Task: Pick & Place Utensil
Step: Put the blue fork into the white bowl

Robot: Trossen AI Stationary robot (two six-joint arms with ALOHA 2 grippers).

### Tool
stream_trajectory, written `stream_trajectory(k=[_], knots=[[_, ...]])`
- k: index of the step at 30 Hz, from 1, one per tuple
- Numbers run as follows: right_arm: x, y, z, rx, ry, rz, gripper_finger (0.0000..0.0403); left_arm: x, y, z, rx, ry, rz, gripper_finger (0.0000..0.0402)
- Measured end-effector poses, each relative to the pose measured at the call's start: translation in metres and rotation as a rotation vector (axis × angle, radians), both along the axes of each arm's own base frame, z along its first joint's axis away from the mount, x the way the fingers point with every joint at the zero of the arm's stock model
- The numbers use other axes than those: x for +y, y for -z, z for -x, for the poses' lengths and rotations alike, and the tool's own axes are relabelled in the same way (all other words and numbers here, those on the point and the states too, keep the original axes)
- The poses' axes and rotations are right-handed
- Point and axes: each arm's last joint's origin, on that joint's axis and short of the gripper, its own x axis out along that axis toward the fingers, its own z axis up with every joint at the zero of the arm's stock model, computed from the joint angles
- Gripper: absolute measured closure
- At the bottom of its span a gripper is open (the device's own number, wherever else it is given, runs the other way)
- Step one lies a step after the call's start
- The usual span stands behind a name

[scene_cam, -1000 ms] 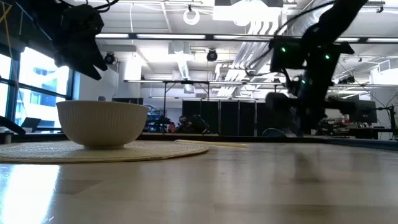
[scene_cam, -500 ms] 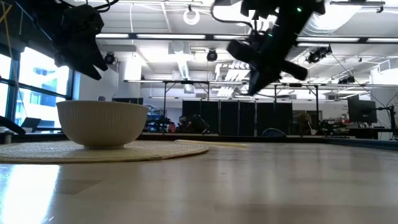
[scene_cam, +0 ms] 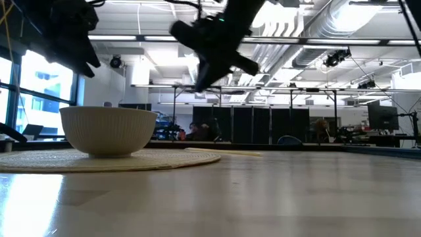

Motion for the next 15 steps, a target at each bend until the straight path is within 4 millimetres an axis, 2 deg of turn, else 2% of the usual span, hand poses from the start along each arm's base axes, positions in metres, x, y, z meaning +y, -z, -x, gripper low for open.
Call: stream_trajectory(k=[7, 15], knots=[[0.018, 0.005, -0.047, -0.006, -0.239, -0.049, 0.0399, 0.003, -0.005, 0.026, -0.073, -0.075, -0.001, 0.0179], [0.029, 0.021, -0.085, 0.010, -0.443, -0.097, 0.0398, 0.004, -0.008, 0.032, -0.115, -0.078, 0.000, 0.0179]])
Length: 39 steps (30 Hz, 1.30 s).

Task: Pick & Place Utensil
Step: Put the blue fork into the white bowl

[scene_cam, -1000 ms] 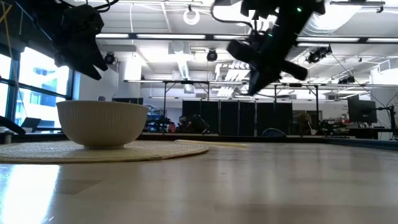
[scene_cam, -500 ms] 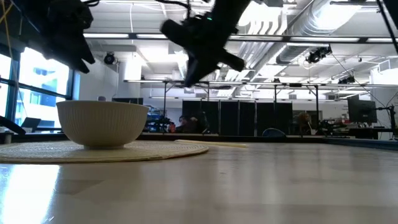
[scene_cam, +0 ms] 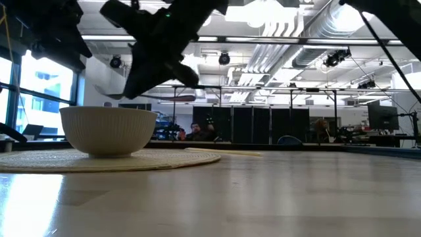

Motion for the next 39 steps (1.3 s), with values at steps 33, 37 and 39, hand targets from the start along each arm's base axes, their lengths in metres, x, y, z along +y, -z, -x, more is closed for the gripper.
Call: stream_trajectory(k=[33, 37, 39], knots=[[-0.007, 0.001, -0.017, -0.086, -0.079, 0.130, 0.0395, 0.000, 0.000, -0.001, 0.004, -0.003, -0.002, 0.0179], [-0.009, 0.008, -0.019, -0.075, -0.078, 0.127, 0.0395, 0.000, 0.001, -0.001, 0.005, -0.003, -0.002, 0.0179], [-0.009, 0.009, -0.020, -0.077, -0.078, 0.128, 0.0395, 0.000, 0.001, -0.001, 0.004, -0.003, -0.003, 0.0179]])
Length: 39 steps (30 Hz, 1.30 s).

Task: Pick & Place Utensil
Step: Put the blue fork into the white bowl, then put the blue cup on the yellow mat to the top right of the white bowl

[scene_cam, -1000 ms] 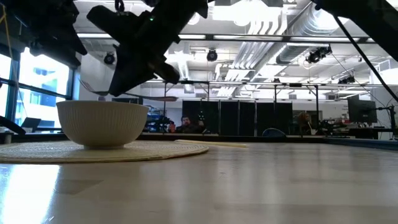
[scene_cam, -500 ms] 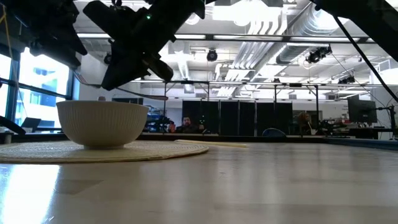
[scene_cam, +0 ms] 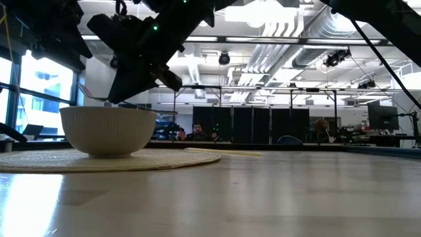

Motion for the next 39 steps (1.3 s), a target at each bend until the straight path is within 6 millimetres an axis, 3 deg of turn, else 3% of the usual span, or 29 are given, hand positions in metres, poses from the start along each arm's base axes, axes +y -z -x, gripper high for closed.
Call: stream_trajectory(k=[17, 28, 39], knots=[[-0.0043, 0.0056, -0.0014, 0.012, -0.011, -0.023, 0.0394, 0.0000, 0.0001, 0.0000, 0.000, 0.000, 0.000, 0.0179], [-0.0064, 0.0058, -0.0014, 0.015, -0.033, -0.052, 0.0344, 0.0000, 0.0001, 0.0000, 0.000, 0.000, 0.000, 0.0179], [-0.0073, 0.0058, -0.0014, 0.016, -0.029, -0.049, 0.0339, 0.0000, 0.0001, 0.0000, 0.000, 0.000, 0.000, 0.0179]])
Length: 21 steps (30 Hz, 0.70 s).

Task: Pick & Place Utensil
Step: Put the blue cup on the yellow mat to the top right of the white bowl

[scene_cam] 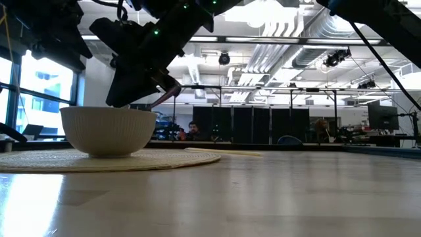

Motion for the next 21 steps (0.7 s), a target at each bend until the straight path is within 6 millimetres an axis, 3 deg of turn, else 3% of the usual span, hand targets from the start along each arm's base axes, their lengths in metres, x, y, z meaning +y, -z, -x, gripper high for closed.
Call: stream_trajectory(k=[7, 17, 21], knots=[[-0.002, -0.011, 0.004, 0.019, 0.043, 0.048, 0.0341, 0.000, 0.000, 0.000, 0.001, 0.001, 0.001, 0.0179], [-0.013, -0.060, 0.053, 0.227, 0.235, 0.291, 0.0341, 0.000, 0.002, 0.001, 0.023, 0.013, 0.011, 0.0179], [-0.021, -0.065, 0.068, 0.324, 0.314, 0.347, 0.0345, -0.001, 0.002, 0.001, 0.024, 0.019, 0.016, 0.0179]])
